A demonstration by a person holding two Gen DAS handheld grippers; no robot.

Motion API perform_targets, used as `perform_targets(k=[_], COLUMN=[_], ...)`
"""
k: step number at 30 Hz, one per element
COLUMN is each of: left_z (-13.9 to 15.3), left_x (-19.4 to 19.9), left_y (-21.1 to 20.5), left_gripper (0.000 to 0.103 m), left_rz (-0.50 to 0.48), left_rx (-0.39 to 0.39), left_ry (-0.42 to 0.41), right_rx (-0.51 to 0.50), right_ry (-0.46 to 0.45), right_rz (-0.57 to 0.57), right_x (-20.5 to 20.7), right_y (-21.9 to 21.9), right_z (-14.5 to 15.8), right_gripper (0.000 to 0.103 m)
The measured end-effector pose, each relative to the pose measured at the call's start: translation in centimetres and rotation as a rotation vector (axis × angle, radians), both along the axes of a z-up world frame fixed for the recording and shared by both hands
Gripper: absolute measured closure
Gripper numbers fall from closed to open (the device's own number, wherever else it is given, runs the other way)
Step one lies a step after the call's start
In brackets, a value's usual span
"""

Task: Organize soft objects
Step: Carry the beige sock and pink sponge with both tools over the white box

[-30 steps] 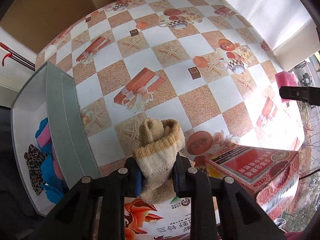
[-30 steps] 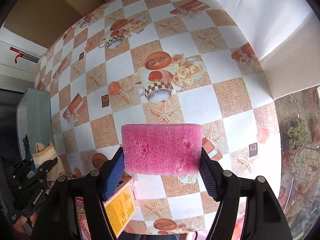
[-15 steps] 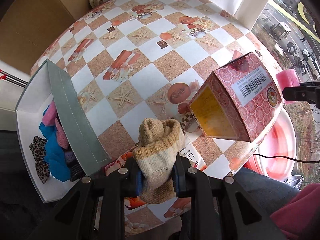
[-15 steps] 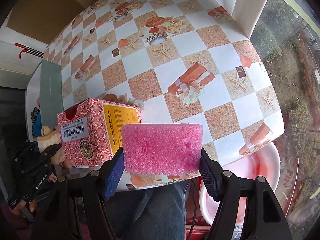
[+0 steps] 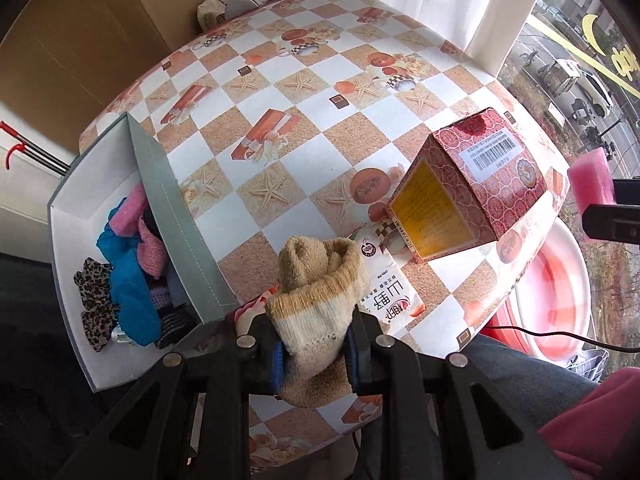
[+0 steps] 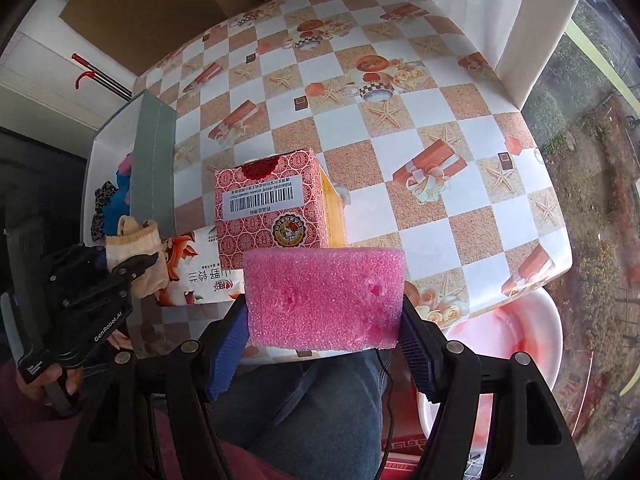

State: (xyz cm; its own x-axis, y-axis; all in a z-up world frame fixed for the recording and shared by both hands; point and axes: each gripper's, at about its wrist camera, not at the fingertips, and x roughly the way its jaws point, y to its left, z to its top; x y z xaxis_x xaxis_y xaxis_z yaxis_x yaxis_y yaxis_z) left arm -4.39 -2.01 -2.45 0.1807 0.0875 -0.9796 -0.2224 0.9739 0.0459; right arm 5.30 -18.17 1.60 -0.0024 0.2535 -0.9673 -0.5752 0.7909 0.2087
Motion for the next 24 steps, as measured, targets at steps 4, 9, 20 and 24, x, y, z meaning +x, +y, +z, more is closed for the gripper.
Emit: perform_targets(k=[4, 9, 20, 24], left_z=[0.5, 1.3, 2.4, 2.8], left_x=[-1.1, -2.2, -4.7, -5.5], left_y=[0.4, 1.6, 5.0, 5.9], left_gripper=[0.077, 0.077, 0.077, 0.077], left_rz=[0.031, 0.086, 0.229, 0.275], left_rx=[0.000, 0.010, 0.032, 0.041], left_ry=[-0.018, -0.049, -0.086, -0.101], right_rx=[0.006, 0.012, 0.030, 0.037], right_ry=[-0.041, -0.074, -0.117, -0.129], right_rz=[0.068, 0.151, 0.311, 0.367], right_x=[-0.8, -1.7, -2.7, -3.0], right_y=[1.9, 4.3, 9.6, 11.5], right_z=[1.2, 2.0, 3.2, 3.6], right_gripper=[0.032, 0.032, 0.032, 0.032])
